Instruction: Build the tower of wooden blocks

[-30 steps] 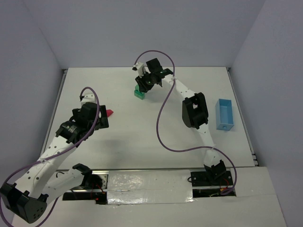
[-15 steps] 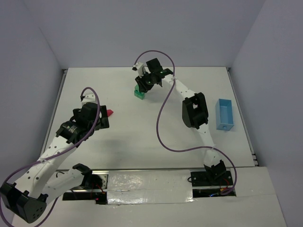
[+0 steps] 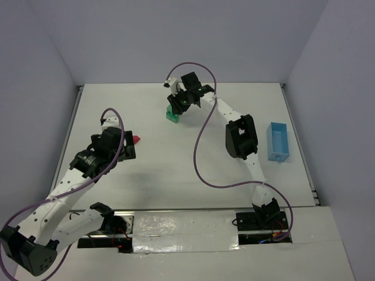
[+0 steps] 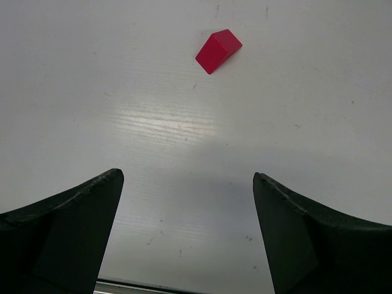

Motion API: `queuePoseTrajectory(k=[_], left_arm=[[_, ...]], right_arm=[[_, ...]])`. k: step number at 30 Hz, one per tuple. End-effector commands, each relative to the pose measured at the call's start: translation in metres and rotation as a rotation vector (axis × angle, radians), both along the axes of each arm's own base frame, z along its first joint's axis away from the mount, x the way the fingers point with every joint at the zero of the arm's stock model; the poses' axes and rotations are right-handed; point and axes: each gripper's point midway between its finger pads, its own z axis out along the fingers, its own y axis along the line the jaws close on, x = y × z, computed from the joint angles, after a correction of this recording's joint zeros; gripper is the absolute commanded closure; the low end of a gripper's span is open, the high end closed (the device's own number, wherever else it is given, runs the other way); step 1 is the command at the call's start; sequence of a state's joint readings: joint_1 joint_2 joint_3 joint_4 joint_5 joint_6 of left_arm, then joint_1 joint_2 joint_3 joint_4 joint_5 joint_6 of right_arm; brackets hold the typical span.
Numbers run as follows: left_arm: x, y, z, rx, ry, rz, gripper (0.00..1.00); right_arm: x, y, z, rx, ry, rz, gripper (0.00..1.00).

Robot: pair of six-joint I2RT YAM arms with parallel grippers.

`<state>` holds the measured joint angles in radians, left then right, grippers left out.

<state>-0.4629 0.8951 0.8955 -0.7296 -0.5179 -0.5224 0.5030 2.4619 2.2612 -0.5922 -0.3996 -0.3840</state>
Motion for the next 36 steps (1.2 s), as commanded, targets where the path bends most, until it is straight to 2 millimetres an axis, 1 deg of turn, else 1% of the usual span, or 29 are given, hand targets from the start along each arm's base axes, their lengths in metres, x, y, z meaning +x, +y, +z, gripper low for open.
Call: queuePoseTrajectory(k=[1,6,12,17,19,29,34,36], left_arm=[[0.005,-0.004,0.002,-0.001,-0.020,-0.020,0.01],[0.005,-0.005,0.002,-0.001,-0.020,-0.022,0.01],[0.004,-0.006,0.002,-0.003,-0.022,-0.028,0.01],[0.005,-0.007,0.003,-0.006,-0.025,-0.034,0.00],[0.004,-0.007,0.002,-0.006,-0.022,-0.032,0.00],[0.004,-0.010,0.003,-0.009,-0.026,-0.047,0.00],[0.004,-0.010,0.003,-0.011,-0.024,-0.051,0.01],[0.004,-0.010,0.002,-0.009,-0.022,-0.050,0.00]], right_arm=[[0.006,0.010,0.031,0.035,-0.068,0.017,0.73],[0.006,0.010,0.033,0.036,-0.071,0.016,0.71],[0.005,0.011,0.030,0.031,-0.067,0.019,0.67],[0.004,0.012,0.026,0.024,-0.064,0.020,0.66],[0.004,0.013,0.027,0.026,-0.065,0.021,0.66],[0.005,0.011,0.022,0.012,-0.069,0.015,0.61],[0.004,0.011,0.023,0.014,-0.068,0.019,0.56],[0.003,0.013,0.024,0.018,-0.069,0.026,0.53]])
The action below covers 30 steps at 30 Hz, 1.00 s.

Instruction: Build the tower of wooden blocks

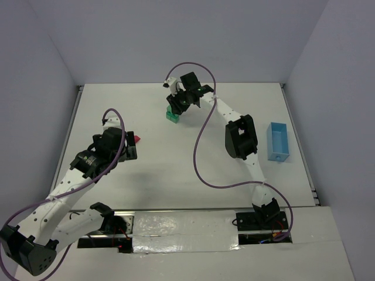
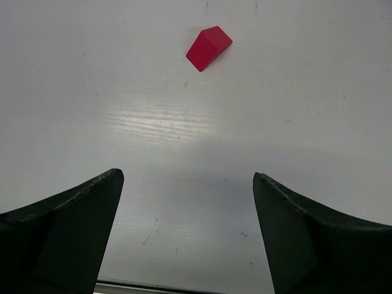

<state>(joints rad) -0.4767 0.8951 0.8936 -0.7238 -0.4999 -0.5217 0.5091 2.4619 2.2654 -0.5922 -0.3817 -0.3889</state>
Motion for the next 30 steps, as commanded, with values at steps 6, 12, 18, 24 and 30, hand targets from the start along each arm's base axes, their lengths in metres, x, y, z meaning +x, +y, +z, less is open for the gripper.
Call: queuePoseTrajectory(k=[6,12,18,24,30], left_arm=[[0.0044,-0.0039,0.0036,0.001,-0.027,-0.026,0.01],[0.0044,-0.0040,0.0049,-0.001,-0.033,-0.026,0.00],[0.0042,-0.0049,0.0044,-0.001,-0.032,-0.031,0.00],[0.0039,-0.0063,0.0043,-0.002,-0.031,-0.037,0.00],[0.0038,-0.0078,0.0045,-0.003,-0.032,-0.044,0.01]], right_arm=[[0.0013,0.0119,0.0230,0.034,-0.051,0.035,0.52],[-0.0013,0.0143,0.0225,0.037,-0.046,0.046,0.52],[-0.0025,0.0161,0.0213,0.032,-0.048,0.051,0.52],[-0.0003,0.0132,0.0194,0.016,-0.057,0.041,0.52],[0.0000,0.0123,0.0231,0.021,-0.060,0.035,0.48]])
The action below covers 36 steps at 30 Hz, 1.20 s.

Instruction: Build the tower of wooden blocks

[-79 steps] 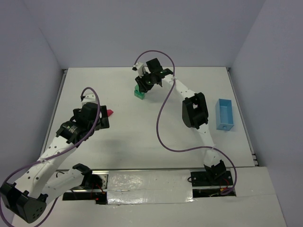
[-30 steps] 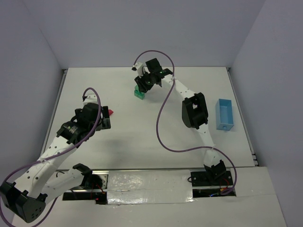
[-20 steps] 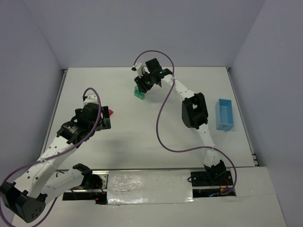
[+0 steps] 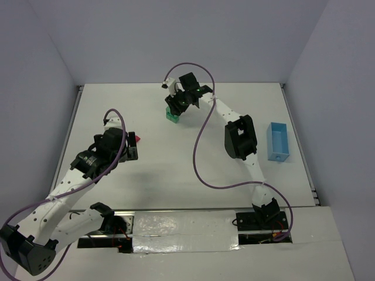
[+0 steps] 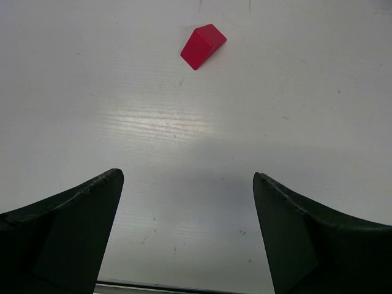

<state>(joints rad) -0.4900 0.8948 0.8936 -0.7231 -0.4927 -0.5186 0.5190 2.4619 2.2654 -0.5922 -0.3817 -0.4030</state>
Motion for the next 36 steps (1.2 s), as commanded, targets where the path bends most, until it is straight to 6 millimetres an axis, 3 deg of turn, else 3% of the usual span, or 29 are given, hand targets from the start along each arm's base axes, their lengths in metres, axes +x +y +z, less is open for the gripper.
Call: queuePoseTrajectory(k=[1,4,7,8,9,11,12,13,14,15,16,17,18,19,21,22,23,24,25,26,28,29,31,32,34,36], left_arm=[[0.004,-0.004,0.004,0.000,-0.032,-0.025,0.00],[0.004,-0.004,0.004,-0.002,-0.033,-0.025,0.00],[0.005,-0.004,0.004,0.000,-0.031,-0.026,0.00],[0.005,-0.003,0.004,0.001,-0.031,-0.023,0.00],[0.005,-0.003,0.004,0.001,-0.032,-0.021,0.01],[0.005,-0.002,0.002,0.009,-0.026,-0.016,0.00],[0.006,-0.002,0.003,0.009,-0.029,-0.009,0.00],[0.005,0.000,0.002,0.014,-0.022,0.000,0.00],[0.006,0.002,0.002,0.022,-0.021,0.016,0.00],[0.007,0.004,0.003,0.025,-0.022,0.026,0.00],[0.008,0.006,0.000,0.031,-0.011,0.039,0.00],[0.009,0.009,0.000,0.031,-0.012,0.061,0.00],[0.012,0.011,-0.003,0.037,0.002,0.075,0.00],[0.013,0.017,-0.003,0.021,0.011,0.117,0.01],[0.016,0.022,-0.011,-0.025,0.056,0.175,0.00],[0.017,0.017,-0.013,-0.081,0.065,0.199,0.01],[0.018,0.010,-0.015,-0.125,0.075,0.201,0.00],[0.021,0.007,-0.019,-0.143,0.081,0.217,0.00],[0.028,0.003,-0.018,-0.184,0.057,0.240,0.00],[0.034,-0.001,-0.019,-0.198,0.045,0.233,0.00],[0.052,-0.008,-0.024,-0.185,0.046,0.213,0.00],[0.057,-0.009,-0.027,-0.168,0.063,0.208,0.01],[0.078,-0.018,-0.038,-0.117,0.106,0.136,0.01],[0.085,-0.017,-0.053,-0.085,0.143,0.133,0.00],[0.096,-0.012,-0.060,-0.059,0.152,0.129,0.01],[0.113,0.002,-0.078,-0.090,0.176,0.182,0.00]], right_arm=[[0.003,0.009,0.027,0.034,-0.057,0.012,0.47],[0.002,0.010,0.033,0.047,-0.060,0.014,0.43],[0.001,0.012,0.047,0.080,-0.061,0.009,0.28],[-0.001,0.013,0.052,0.092,-0.058,0.011,0.22],[-0.003,0.015,0.059,0.108,-0.061,0.015,0.01],[-0.006,0.014,0.079,0.133,-0.079,-0.004,0.00],[-0.006,0.012,0.103,0.159,-0.119,-0.015,0.00],[-0.010,0.010,0.107,0.163,-0.119,-0.026,0.00],[-0.011,0.006,0.138,0.195,-0.166,-0.056,0.00],[-0.013,0.000,0.139,0.191,-0.166,-0.086,0.00],[-0.015,-0.004,0.153,0.216,-0.170,-0.132,0.00],[-0.015,-0.021,0.177,0.225,-0.224,-0.223,0.00],[-0.016,-0.032,0.188,0.241,-0.241,-0.301,0.00],[-0.022,-0.057,0.203,0.288,-0.251,-0.469,0.00],[-0.037,-0.075,0.212,0.371,-0.222,-0.593,0.00],[-0.056,-0.081,0.248,0.503,-0.225,-0.627,0.00],[-0.074,-0.084,0.212,0.491,-0.136,-0.636,0.00],[-0.089,-0.081,0.205,0.523,-0.081,-0.606,0.00],[-0.107,-0.079,0.221,0.582,-0.080,-0.540,0.00],[-0.125,-0.076,0.192,0.546,-0.015,-0.488,0.00],[-0.149,-0.076,0.183,0.562,0.068,-0.462,0.00],[-0.162,-0.078,0.160,0.551,0.141,-0.471,0.00],[-0.191,-0.078,0.137,0.537,0.235,-0.409,0.00],[-0.202,-0.076,0.133,0.540,0.257,-0.376,0.00],[-0.229,-0.077,0.124,0.558,0.294,-0.297,0.00],[-0.243,-0.081,0.133,0.590,0.268,-0.268,0.00]])
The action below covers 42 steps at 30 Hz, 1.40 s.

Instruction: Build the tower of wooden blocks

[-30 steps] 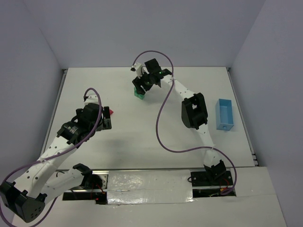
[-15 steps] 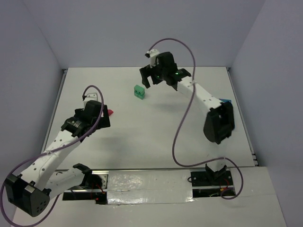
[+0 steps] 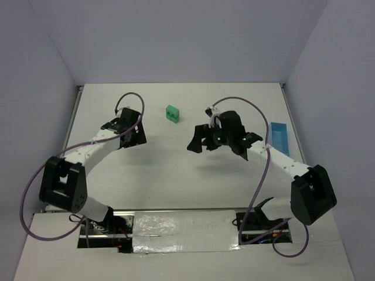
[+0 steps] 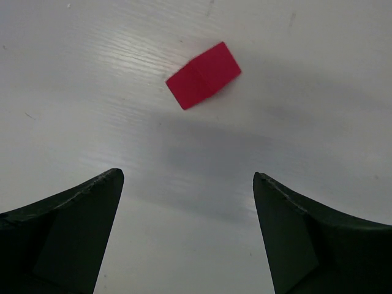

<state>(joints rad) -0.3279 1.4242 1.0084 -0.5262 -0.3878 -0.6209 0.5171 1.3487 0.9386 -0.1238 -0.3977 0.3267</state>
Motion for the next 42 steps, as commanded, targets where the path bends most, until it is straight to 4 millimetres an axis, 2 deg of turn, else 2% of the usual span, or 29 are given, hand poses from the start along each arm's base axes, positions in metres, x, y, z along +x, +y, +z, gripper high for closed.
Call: queuePoseTrajectory(k=[1,4,6,11,18,20,21,22,26,29,31,33,35,38,39,40,42], left_arm=[[0.030,0.028,-0.016,-0.036,0.016,0.080,0.00],[0.034,0.040,-0.033,-0.077,0.073,0.197,0.01],[0.030,0.049,-0.035,-0.062,0.095,0.322,0.00],[0.026,0.043,-0.051,-0.119,0.128,0.435,0.00],[0.029,0.037,-0.048,-0.177,0.081,0.476,0.03],[0.045,0.023,-0.042,-0.201,0.033,0.372,0.07],[0.051,0.018,-0.039,-0.199,0.020,0.322,0.07],[0.066,0.007,-0.033,-0.219,-0.021,0.250,0.06],[0.086,-0.004,-0.020,-0.154,-0.077,-0.024,0.04],[0.087,-0.003,-0.022,-0.108,-0.055,-0.128,0.04],[0.085,0.002,-0.031,-0.080,-0.014,-0.149,0.03],[0.086,-0.004,-0.034,-0.077,-0.014,-0.236,0.01],[0.086,-0.004,-0.031,-0.042,-0.034,-0.295,0.01],[0.092,-0.007,-0.008,0.004,-0.082,-0.425,0.01],[0.086,-0.005,-0.007,0.022,-0.052,-0.457,0.00],[0.090,-0.005,-0.001,0.047,-0.049,-0.529,0.00],[0.088,0.002,-0.001,0.071,-0.007,-0.566,0.01]], right_arm=[[-0.033,0.005,0.036,0.136,-0.061,0.098,0.00],[-0.045,0.000,0.036,0.146,-0.067,0.107,0.00],[-0.049,0.000,0.033,0.139,-0.067,0.123,0.00],[-0.050,-0.001,0.021,0.110,-0.061,0.143,0.00],[-0.048,0.001,0.009,0.099,-0.067,0.155,0.00],[-0.046,0.002,0.004,0.099,-0.055,0.156,0.00],[-0.046,0.002,0.002,0.098,-0.053,0.154,0.00],[-0.045,0.002,0.001,0.094,-0.055,0.156,0.00],[-0.048,0.001,-0.010,0.080,-0.035,0.161,0.00],[-0.047,0.003,-0.011,0.090,-0.040,0.172,0.00],[-0.048,0.005,-0.012,0.096,-0.032,0.184,0.00],[-0.049,0.006,-0.014,0.099,-0.028,0.192,0.00],[-0.051,0.006,-0.016,0.102,-0.024,0.197,0.00],[-0.052,0.006,-0.018,0.100,-0.021,0.199,0.00],[-0.052,0.006,-0.017,0.103,-0.024,0.201,0.00],[-0.053,0.007,-0.015,0.108,-0.027,0.207,0.00],[-0.053,0.006,-0.014,0.110,-0.030,0.205,0.00]])
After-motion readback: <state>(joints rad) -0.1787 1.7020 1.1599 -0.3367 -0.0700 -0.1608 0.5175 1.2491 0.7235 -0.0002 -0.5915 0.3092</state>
